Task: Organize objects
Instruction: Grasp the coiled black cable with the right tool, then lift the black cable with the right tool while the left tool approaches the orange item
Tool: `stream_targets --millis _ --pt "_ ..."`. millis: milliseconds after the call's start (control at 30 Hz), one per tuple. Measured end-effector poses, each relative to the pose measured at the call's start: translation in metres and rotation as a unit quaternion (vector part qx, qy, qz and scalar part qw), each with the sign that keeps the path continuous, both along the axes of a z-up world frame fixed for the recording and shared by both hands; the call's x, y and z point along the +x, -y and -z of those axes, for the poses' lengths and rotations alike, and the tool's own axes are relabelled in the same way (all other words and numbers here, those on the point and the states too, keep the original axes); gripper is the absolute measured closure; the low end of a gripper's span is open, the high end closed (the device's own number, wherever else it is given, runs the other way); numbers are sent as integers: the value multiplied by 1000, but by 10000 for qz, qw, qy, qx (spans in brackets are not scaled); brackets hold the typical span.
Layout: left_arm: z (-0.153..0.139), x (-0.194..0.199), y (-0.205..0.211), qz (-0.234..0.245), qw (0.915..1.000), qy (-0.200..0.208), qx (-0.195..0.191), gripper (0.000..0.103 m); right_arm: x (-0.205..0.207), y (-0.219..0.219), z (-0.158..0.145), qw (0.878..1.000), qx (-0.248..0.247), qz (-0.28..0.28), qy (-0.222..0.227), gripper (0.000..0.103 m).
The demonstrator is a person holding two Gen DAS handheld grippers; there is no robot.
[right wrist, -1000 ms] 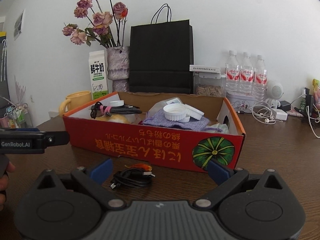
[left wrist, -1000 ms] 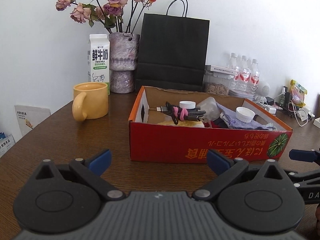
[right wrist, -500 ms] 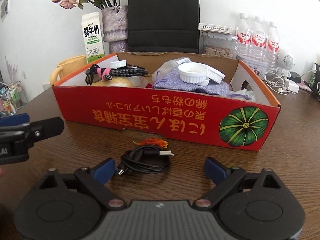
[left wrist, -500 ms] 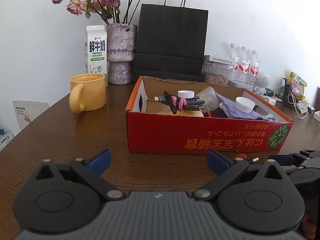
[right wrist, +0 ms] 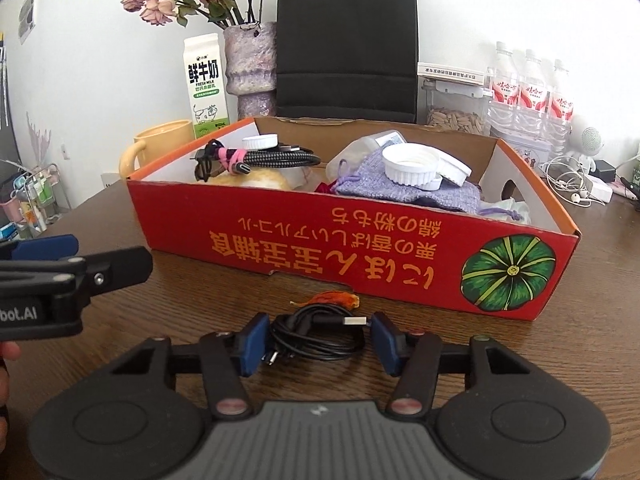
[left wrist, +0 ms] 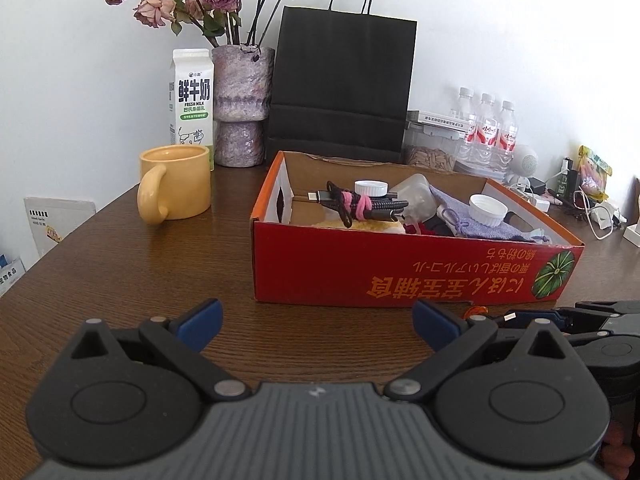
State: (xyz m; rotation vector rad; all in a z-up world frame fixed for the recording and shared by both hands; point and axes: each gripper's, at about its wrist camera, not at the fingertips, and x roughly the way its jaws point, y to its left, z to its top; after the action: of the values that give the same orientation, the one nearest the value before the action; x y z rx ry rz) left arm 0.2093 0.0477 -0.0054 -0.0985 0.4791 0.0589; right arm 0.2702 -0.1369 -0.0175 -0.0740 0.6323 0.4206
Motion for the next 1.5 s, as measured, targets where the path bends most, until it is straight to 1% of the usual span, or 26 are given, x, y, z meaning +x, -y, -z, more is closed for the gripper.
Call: stream_targets --millis 67,133,200,267,500,700,800,967,1167,1367,1500 --pt "0 1 0 1 10000 -6 -3 0 -4 5 -3 9997 182 29 142 49" --pt "1 1 0 6 10000 -22 -10 0 -10 10 -8 9986 337 24 411 49" --pt "2 2 0 16 10000 -43 -25 0 -17 11 -12 9969 356 24 704 49" --pt "3 4 1 29 10000 -70 -37 0 -20 12 -15 9958 323 46 852 49" --pt "9 11 13 157 9996 -217 11 0 -19 36 -23 9931 522 237 1021 49" --pt "14 21 44 367 9986 -366 56 0 -17 62 -26 9907 567 451 1150 49" --pt "16 27 60 399 9983 -428 45 0 -17 72 -27 9896 583 530 1199 49" --pt "19 39 82 312 9980 -548 52 0 -16 87 -28 9881 581 616 1281 49" --pt "22 57 103 61 9973 -736 27 0 -14 99 -30 9865 586 763 1322 49" --pt "26 69 109 -143 9954 -952 -18 0 -12 107 -31 9853 582 875 1346 49" --pt "25 74 115 -104 9950 -991 -55 0 -13 109 -31 9849 578 906 1359 49"
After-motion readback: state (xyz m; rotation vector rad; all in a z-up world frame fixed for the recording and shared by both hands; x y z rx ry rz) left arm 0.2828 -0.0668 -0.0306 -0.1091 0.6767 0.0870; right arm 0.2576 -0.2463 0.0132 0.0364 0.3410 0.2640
